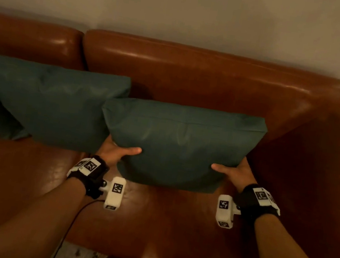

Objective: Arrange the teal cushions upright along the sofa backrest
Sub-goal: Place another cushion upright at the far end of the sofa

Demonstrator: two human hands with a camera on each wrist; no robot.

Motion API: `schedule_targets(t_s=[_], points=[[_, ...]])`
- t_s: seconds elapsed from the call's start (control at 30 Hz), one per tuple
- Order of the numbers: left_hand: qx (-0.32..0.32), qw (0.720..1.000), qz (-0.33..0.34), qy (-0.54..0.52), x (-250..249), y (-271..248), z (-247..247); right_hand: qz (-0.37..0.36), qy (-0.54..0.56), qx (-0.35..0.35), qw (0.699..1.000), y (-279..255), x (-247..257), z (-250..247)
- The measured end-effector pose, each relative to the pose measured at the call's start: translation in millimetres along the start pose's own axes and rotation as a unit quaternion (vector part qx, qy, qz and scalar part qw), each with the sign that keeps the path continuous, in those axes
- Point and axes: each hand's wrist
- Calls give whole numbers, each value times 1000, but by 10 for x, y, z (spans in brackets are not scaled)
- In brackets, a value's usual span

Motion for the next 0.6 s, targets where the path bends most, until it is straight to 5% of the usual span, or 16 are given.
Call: schedule_targets(t_s=[0.6], points=[[3,999,16,-30,-78,160,461,14,52,-15,998,296,-23,-196]])
Point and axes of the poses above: each hand's wrist, its own y-axis towards the middle knuckle, its own z-axis out of the palm, x = y × z, and after that the axes turned 13 degrees about -x, right-handed
